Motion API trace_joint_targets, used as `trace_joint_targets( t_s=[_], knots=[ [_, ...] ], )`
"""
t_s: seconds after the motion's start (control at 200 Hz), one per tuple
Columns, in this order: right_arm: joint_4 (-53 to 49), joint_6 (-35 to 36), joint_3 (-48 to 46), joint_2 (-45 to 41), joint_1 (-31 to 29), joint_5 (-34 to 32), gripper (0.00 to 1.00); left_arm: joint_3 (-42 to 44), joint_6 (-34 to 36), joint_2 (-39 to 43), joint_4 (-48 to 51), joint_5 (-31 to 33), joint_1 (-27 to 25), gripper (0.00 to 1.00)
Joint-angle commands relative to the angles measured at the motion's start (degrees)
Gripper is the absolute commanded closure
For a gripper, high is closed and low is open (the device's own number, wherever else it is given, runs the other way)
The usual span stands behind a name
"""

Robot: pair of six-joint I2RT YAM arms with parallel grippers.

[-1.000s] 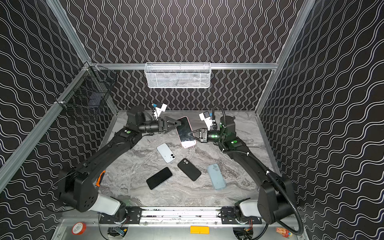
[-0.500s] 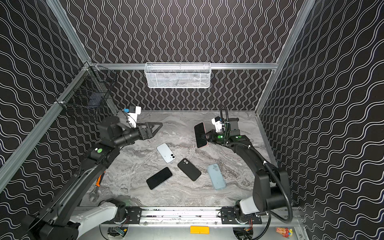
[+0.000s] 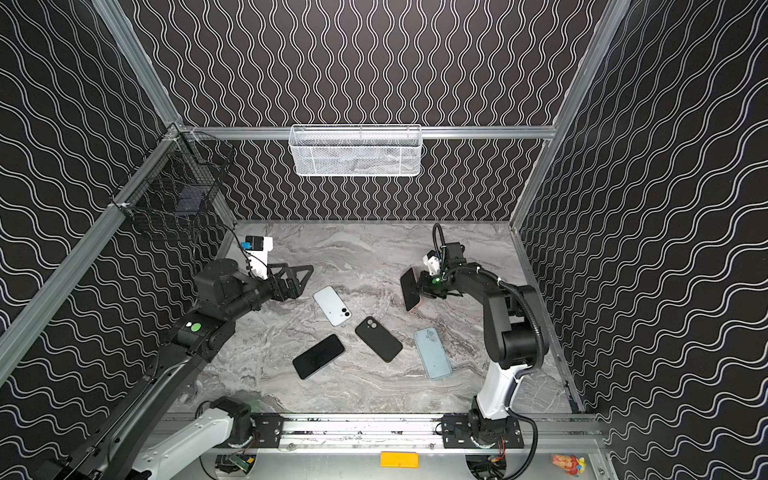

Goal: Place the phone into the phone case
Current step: 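Lower the cased phone onto the table with the right gripper and release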

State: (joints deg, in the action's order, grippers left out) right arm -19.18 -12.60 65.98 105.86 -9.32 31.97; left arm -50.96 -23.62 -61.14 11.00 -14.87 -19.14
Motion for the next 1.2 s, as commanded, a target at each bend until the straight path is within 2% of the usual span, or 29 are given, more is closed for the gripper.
trace_joint_targets(
  t_s=[0.0,0.21,0.496,0.881,1.006,1.061,1.196],
  knots=[
    [3.5,-1.3,-0.5,0.8,-0.2,0.8,0.96,0.6,1.4,-0.4,-2.8,0.3,-0.4,0.02],
    [3.4,-1.7,-0.3,2.3,0.1,-0.8,0.91,0.7,2.3,0.5,-1.6,1.5,-0.4,0.02],
    [1.7,-1.5,0.6,4.2,0.3,-6.2,0.86,0.9,2.2,0.5,-1.4,1.4,-0.4,0.04],
    [2.6,-1.3,-1.1,3.7,1.8,-6.4,0.76,-0.1,0.2,-3.8,-2.2,-1.2,-0.2,0.05],
    [2.7,-2.1,-0.8,3.9,1.9,-7.2,0.74,-1.3,0.2,-5.5,0.1,-1.2,-0.1,0.06],
    [3.2,-2.6,-1.0,3.8,1.9,-7.9,0.69,-2.1,0.4,-6.2,1.8,-0.7,-0.1,0.06],
    [3.5,-3.6,-1.5,2.4,1.9,-9.9,0.68,-3.1,0.9,-7.0,5.8,0.4,-0.1,0.06]
  ],
)
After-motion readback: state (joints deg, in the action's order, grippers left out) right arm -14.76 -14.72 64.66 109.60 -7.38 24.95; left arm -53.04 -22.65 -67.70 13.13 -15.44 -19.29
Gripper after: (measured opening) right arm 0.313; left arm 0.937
